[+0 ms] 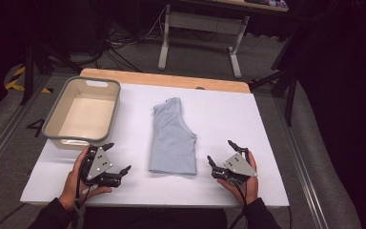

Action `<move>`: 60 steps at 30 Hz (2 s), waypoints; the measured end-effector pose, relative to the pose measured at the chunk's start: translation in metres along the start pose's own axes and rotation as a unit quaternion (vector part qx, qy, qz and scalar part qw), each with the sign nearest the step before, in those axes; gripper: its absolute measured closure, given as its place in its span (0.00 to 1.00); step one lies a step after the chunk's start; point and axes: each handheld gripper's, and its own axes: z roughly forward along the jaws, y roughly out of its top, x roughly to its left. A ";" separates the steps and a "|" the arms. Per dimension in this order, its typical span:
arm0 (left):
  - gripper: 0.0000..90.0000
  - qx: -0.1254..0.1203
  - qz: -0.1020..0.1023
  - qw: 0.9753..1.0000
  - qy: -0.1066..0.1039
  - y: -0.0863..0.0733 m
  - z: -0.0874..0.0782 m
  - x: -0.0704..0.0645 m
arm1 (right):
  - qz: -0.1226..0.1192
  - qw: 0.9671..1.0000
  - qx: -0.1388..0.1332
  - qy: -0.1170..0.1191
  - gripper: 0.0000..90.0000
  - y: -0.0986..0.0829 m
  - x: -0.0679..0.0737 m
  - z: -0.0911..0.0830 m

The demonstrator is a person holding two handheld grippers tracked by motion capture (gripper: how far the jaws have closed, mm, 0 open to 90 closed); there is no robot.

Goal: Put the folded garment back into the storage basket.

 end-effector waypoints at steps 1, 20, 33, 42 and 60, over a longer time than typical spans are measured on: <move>0.11 0.001 0.001 1.000 0.000 0.000 0.000 0.000 | 0.000 1.000 0.000 0.001 0.14 0.000 0.000 0.000; 0.11 0.007 0.005 1.000 -0.014 0.001 0.006 -0.004 | 0.015 1.000 0.013 0.018 0.14 0.001 -0.001 0.007; 0.11 0.010 0.007 1.000 -0.022 0.004 0.011 -0.008 | 0.026 0.999 0.011 0.032 0.14 0.006 -0.006 0.016; 0.11 0.006 0.003 1.000 -0.031 0.011 0.021 -0.011 | 0.028 0.999 0.005 0.028 0.14 0.014 -0.011 0.025; 0.14 0.011 -0.005 0.998 -0.065 0.041 0.059 -0.021 | 0.043 0.995 0.015 0.085 0.19 0.047 -0.007 0.083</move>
